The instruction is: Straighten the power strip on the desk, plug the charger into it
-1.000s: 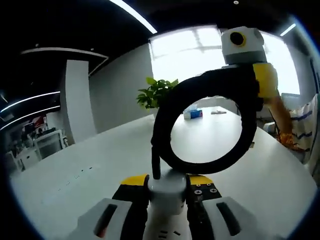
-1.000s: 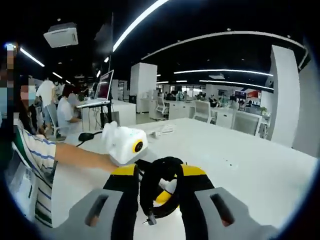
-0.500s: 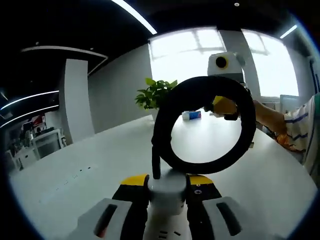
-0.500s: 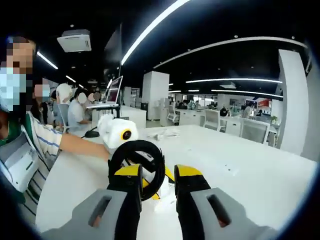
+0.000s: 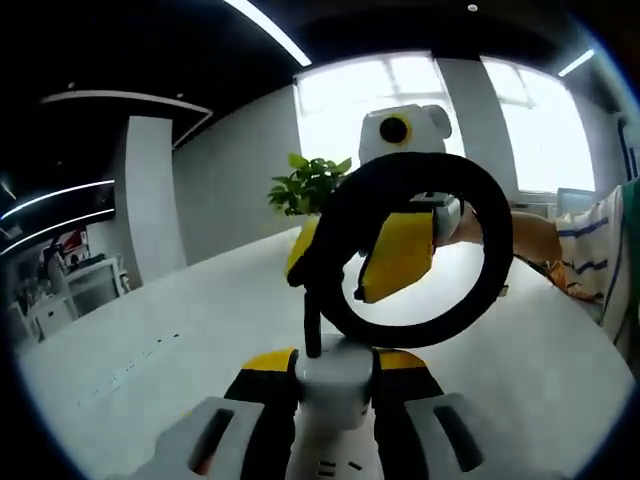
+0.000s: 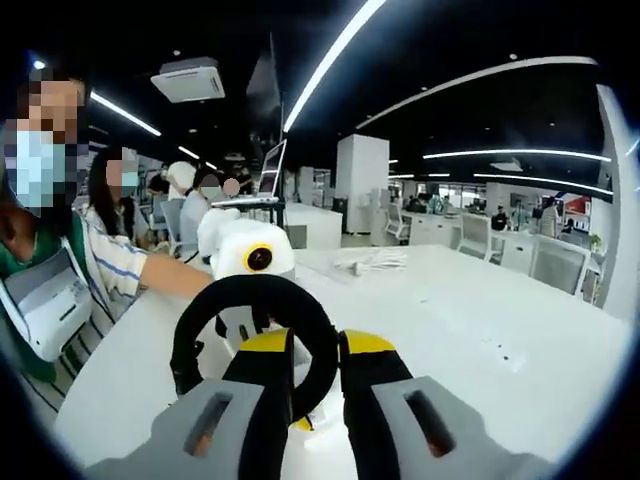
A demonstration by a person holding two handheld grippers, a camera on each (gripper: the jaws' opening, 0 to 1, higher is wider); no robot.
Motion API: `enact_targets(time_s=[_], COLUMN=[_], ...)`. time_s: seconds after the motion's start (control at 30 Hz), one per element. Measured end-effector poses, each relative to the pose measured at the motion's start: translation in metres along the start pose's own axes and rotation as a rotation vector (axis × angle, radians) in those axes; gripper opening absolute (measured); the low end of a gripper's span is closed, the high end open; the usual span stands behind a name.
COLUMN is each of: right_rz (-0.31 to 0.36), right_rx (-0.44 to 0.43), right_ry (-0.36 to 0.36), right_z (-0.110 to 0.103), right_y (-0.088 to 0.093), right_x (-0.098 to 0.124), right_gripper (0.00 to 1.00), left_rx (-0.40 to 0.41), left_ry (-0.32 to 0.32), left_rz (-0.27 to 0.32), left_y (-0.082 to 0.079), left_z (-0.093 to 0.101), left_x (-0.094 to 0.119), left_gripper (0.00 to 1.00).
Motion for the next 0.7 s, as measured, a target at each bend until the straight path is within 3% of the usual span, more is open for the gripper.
enact_targets(time_s=[0.37,0.5,0.7], right_rz=[-0.004,-0.022,-0.055], right_rx=[0.052,0.041,0.064], right_ry=[-0.028,-0.002,0.003], right_z=[0.004,0.009,0.009], right_y=[0.005,0.005,0.005], right_x=[-0.009,-0.007,-0.008], right_gripper=[0.10,0.09,0.09], left_rx=[0.006,-0.048,-0.036], left_ry=[-0.004,-0.029,-0.072], left_rz=[0.002,-0.014,0.029], left_y=[0.000,0.007,-0.008], left_z=[-0.001,0.000,-0.003], left_x=[0.000,0.003,0.037], left_gripper=[0.28,0.29,0.31])
Point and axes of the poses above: the point that each gripper's makers call its tool centre point, and the gripper's own axes: x roughly backward along the fingers, z roughly to its right, y roughly out of its underside, the point moved 6 cm from there along x, roughly backward along the fingers, and after that the axes turned 13 degrees about z, right-handed, at the moved point
